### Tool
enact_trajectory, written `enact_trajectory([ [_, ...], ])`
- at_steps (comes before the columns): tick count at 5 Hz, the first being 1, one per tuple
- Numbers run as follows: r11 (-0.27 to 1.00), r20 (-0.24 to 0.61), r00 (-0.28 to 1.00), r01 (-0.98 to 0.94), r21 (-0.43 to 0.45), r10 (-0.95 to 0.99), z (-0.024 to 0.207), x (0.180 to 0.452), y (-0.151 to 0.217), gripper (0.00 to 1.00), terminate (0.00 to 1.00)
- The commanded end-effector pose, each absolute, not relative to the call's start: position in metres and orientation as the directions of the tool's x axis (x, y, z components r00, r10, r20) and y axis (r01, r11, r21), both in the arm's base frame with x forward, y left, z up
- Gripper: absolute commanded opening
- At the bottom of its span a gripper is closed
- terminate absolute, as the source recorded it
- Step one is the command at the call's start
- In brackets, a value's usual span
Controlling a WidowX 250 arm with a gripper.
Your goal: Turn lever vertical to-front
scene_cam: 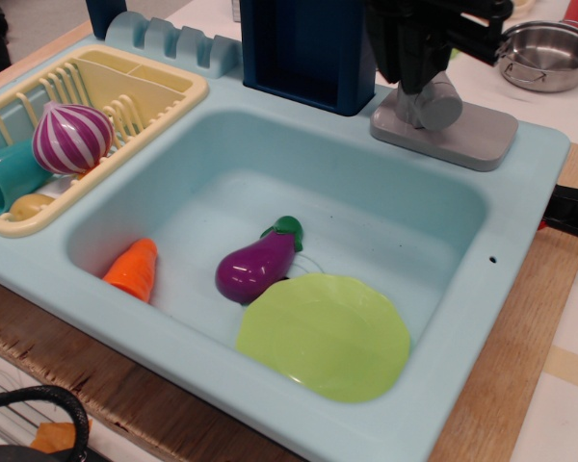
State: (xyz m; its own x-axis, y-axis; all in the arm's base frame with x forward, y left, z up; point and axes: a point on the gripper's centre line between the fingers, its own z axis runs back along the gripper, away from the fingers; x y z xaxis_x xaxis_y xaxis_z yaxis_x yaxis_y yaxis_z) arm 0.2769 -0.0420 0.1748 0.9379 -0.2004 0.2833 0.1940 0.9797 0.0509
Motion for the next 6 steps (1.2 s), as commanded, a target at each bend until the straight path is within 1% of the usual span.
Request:
enact_trajectory([
  [1, 0.997, 0.17, 0.982, 0.078, 0.009, -0.079, 0.141, 0.24, -0.001, 0.0, 0.0],
  [2, 0.998, 0.148, 0.987, 0.062, -0.034, -0.056, 0.123, 0.234, 0.007, 0.0, 0.0],
  [3, 0.998, 0.152, 0.987, 0.053, -0.041, -0.046, 0.12, 0.231, 0.009, 0.0, 0.0],
  [4, 0.999, 0.118, 0.993, 0.021, -0.033, -0.017, 0.13, 0.225, 0.011, 0.0, 0.0],
  [5, 0.997, 0.104, 0.995, 0.01, -0.071, -0.003, 0.129, 0.216, 0.009, 1.0, 0.0],
  [6, 0.997, 0.104, 0.995, 0.01, -0.071, -0.003, 0.129, 0.216, 0.009, 1.0, 1.0],
])
